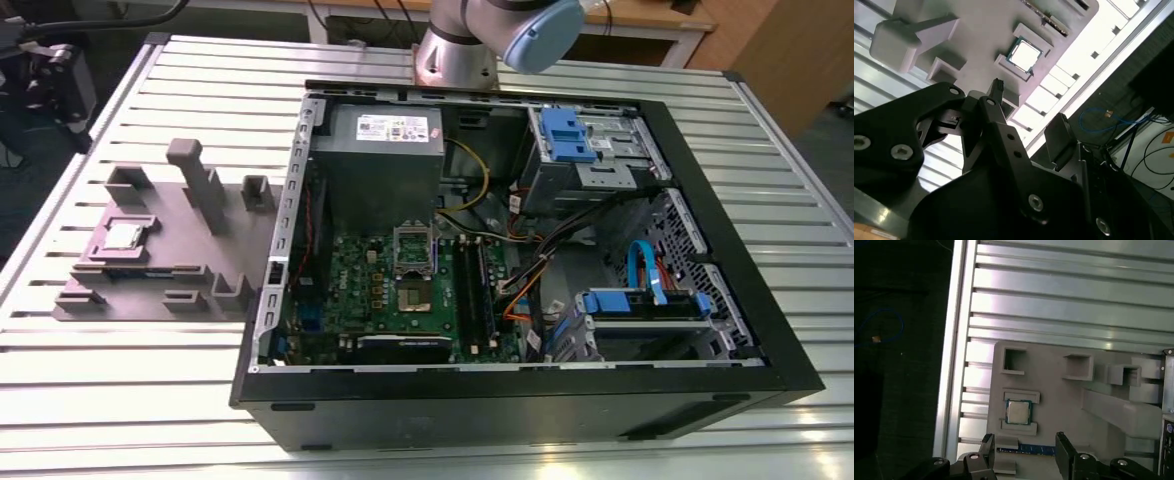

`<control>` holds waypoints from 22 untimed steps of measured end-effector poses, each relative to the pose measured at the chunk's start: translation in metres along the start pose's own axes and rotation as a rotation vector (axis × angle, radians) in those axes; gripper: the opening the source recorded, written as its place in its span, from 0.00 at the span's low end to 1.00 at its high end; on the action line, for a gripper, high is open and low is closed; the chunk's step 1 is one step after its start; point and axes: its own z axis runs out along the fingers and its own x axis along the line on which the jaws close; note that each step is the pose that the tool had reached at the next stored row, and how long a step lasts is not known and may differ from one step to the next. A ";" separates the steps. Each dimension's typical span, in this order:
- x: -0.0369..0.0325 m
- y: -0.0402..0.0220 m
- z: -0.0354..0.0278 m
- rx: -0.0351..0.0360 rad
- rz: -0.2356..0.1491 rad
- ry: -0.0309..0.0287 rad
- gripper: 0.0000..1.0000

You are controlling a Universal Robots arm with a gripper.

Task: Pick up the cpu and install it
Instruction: 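Pick up the cpu and move it towards the insertion slot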

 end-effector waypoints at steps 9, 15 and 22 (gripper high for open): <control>0.0009 0.0004 0.0164 0.0005 0.019 -0.0007 0.60; 0.0020 0.0009 0.0272 0.0009 0.035 -0.0011 0.60; 0.0039 0.0018 0.0400 0.0018 0.044 -0.0015 0.60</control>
